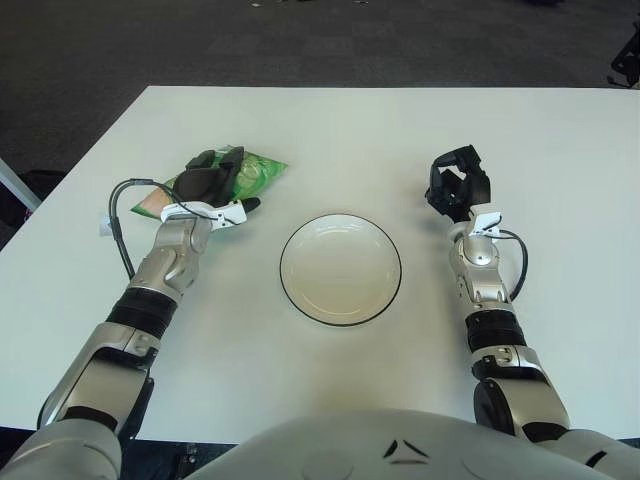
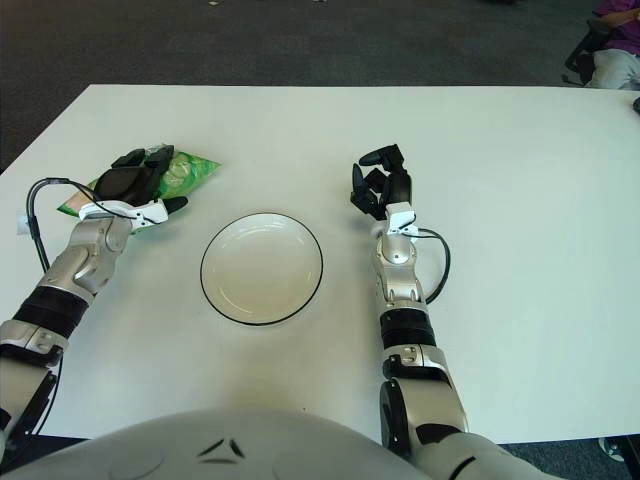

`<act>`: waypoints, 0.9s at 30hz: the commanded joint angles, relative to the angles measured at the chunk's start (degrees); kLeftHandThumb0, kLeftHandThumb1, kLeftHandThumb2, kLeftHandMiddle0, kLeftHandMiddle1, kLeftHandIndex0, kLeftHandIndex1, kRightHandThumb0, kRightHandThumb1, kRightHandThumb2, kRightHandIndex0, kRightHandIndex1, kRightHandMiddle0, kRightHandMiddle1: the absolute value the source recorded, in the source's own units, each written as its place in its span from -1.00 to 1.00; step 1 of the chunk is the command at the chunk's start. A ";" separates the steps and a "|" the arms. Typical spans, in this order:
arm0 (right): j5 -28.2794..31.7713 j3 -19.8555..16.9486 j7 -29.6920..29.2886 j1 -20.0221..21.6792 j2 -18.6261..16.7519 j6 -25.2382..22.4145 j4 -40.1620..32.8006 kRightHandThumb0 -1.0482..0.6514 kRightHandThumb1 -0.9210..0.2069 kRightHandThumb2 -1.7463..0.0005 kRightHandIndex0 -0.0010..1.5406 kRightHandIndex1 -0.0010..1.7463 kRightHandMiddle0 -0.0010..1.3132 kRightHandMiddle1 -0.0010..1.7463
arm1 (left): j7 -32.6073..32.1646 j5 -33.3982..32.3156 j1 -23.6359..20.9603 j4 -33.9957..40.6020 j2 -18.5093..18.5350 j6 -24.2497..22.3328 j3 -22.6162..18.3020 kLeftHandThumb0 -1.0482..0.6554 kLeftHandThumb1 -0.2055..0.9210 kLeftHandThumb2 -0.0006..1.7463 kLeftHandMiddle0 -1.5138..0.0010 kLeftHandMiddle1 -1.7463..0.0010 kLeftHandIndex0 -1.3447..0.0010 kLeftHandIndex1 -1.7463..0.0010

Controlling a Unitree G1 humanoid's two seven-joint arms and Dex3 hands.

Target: Put the snack into the plate.

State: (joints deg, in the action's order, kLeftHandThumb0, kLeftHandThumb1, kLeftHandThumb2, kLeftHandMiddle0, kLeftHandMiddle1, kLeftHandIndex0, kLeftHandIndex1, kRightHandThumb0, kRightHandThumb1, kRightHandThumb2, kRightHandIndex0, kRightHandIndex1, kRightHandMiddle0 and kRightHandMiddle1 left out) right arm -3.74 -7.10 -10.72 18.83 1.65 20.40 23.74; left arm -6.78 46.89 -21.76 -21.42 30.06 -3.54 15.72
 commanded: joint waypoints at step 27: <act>1.30 -0.09 3.12 0.12 1.51 -3.34 -2.76 -0.20 -0.68 0.13 0.00 1.00 -0.52 1.00 | -38.97 -0.83 -6.80 -29.22 -1.40 22.48 4.12 0.42 0.41 -0.26 -0.01 -1.00 0.09 -1.00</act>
State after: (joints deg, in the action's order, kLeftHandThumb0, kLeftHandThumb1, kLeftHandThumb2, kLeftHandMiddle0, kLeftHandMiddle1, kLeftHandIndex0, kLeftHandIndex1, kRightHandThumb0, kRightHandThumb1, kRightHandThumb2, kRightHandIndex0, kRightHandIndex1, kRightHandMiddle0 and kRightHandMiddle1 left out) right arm -3.21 -7.09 -8.27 18.84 2.45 17.80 21.90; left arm -46.32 46.43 -29.33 -48.68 28.98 18.18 18.94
